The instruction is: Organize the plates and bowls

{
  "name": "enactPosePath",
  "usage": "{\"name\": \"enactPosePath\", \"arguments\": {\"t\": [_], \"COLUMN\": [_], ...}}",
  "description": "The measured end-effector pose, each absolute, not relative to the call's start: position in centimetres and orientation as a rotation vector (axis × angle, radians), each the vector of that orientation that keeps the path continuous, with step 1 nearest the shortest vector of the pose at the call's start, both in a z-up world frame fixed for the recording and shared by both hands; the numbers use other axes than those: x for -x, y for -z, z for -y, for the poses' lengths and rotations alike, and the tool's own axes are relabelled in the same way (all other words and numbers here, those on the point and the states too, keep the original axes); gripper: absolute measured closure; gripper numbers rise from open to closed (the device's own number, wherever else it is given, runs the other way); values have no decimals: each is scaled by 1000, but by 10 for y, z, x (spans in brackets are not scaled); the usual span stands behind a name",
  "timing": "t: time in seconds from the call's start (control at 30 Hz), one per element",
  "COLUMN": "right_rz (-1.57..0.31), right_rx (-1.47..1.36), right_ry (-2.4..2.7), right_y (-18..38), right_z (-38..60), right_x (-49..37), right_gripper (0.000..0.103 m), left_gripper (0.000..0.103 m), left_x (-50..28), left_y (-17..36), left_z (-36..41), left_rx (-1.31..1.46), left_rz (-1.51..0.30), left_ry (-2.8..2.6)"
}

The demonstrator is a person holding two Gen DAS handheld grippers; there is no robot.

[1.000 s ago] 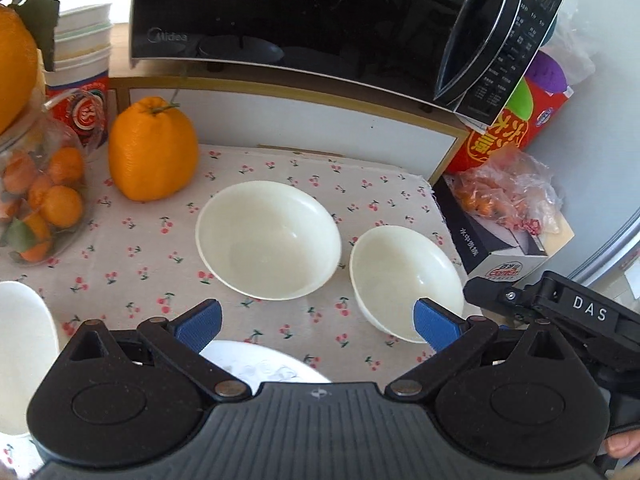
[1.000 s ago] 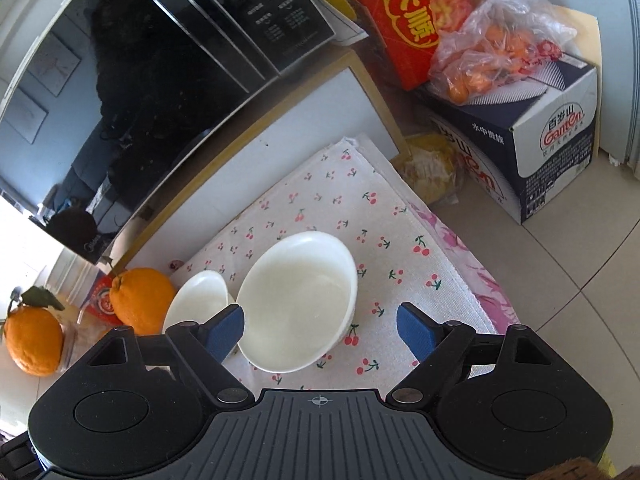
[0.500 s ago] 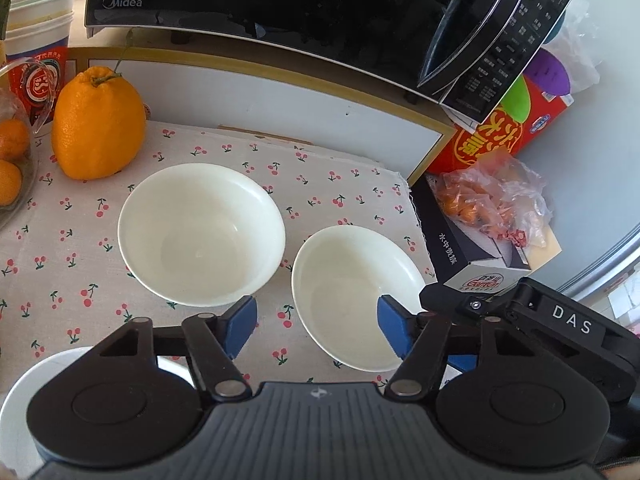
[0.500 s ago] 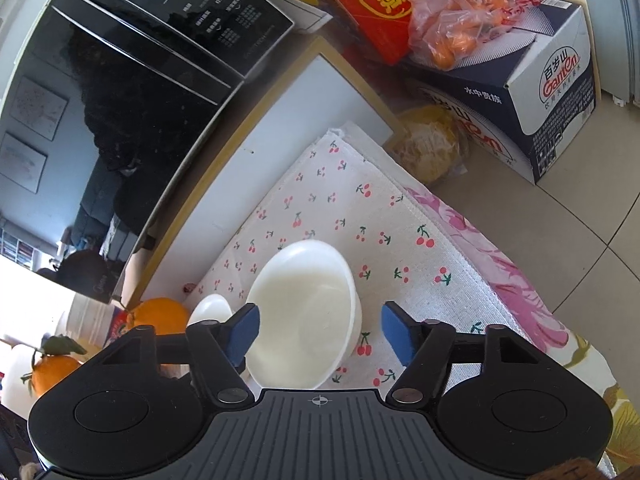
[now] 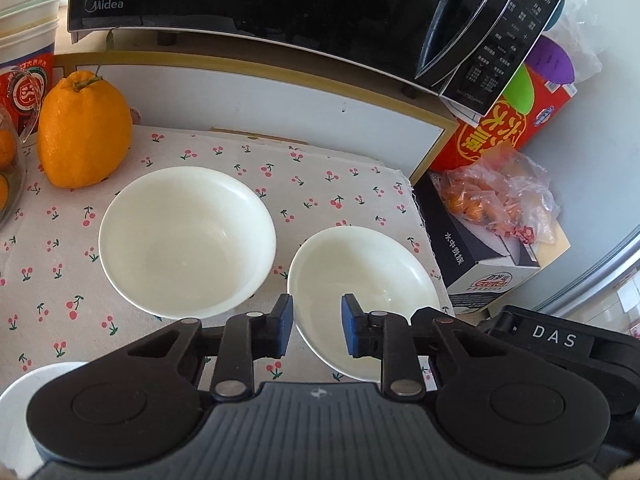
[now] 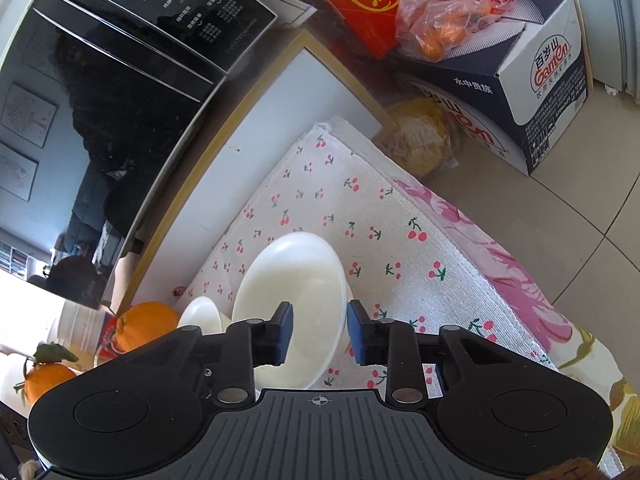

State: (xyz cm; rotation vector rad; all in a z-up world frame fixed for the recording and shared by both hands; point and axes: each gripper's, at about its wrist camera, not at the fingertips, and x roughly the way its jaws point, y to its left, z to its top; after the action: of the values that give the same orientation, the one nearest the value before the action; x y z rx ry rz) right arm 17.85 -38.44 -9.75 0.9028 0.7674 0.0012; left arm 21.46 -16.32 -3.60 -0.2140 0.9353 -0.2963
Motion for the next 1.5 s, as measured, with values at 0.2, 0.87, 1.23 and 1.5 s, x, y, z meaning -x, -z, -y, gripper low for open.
{"name": "enactPosePath", "arguments": {"t": [0.2,0.87,1.23,1.5], "right_rz": [-773,-731,-699,-694], "right_rx": [-910,-860,-853,-835], "right_ry": [8,-11,-53,-92], "right_y": [101,78,55,40], "right_z": [384,375,360,346], "right_x": [-180,-168,-152,-141], "right_gripper": [84,89,89,89], "left_gripper": [86,96,96,95], "left_x": [-218,-207,-187,-173], "left_y": [39,25,-1,-13], "left_z": [167,151,137,121], "left_rx": [152,163,169,173], "left_rz": [-923,-881,-844,-826], "left_ry": [281,282,268,250]}}
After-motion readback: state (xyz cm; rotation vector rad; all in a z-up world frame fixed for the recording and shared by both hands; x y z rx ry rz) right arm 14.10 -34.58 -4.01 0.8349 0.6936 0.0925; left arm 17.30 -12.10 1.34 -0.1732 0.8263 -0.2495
